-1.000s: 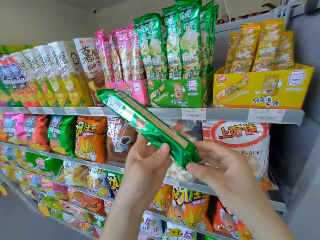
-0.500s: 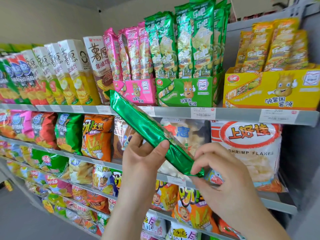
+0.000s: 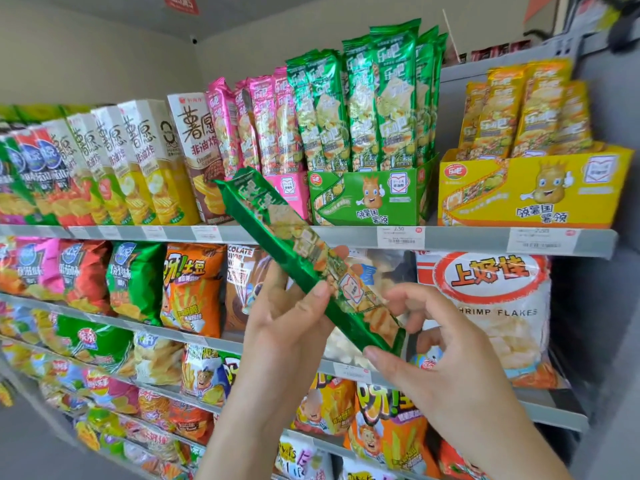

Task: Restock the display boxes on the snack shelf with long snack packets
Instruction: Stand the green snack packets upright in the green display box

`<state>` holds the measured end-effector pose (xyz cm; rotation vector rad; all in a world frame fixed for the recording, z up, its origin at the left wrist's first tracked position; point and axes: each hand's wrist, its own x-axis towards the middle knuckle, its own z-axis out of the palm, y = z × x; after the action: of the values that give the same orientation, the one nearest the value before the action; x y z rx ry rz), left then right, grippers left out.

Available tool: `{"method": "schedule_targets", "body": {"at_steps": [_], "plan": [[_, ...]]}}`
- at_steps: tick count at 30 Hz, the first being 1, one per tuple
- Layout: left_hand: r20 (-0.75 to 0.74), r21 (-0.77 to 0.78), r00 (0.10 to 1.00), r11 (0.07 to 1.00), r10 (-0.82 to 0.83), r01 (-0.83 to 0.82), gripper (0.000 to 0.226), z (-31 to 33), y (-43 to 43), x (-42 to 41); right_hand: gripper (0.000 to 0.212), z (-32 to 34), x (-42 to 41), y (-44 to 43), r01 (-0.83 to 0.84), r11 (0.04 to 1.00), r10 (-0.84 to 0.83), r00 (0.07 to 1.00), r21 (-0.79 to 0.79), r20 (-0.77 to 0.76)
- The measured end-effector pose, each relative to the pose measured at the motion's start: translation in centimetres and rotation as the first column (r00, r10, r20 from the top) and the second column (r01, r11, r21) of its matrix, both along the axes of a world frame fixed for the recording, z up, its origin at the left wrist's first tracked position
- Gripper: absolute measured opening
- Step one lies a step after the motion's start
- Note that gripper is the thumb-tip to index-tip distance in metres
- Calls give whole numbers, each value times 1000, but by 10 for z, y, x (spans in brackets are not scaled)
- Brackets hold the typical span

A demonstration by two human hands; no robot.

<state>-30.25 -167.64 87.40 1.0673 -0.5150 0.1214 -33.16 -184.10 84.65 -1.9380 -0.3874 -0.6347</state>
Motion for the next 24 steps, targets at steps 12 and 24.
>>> {"method": "schedule_targets", "body": {"at_steps": [12, 24], "plan": [[282, 578, 956, 781, 80, -236, 71, 50, -35, -1, 71, 90, 18, -53, -352, 900, 314, 933, 259, 176], [844, 522, 534, 318, -54, -791, 40, 117, -76, 26, 31, 165, 52, -90, -135, 956, -5, 880, 261, 474]]}}
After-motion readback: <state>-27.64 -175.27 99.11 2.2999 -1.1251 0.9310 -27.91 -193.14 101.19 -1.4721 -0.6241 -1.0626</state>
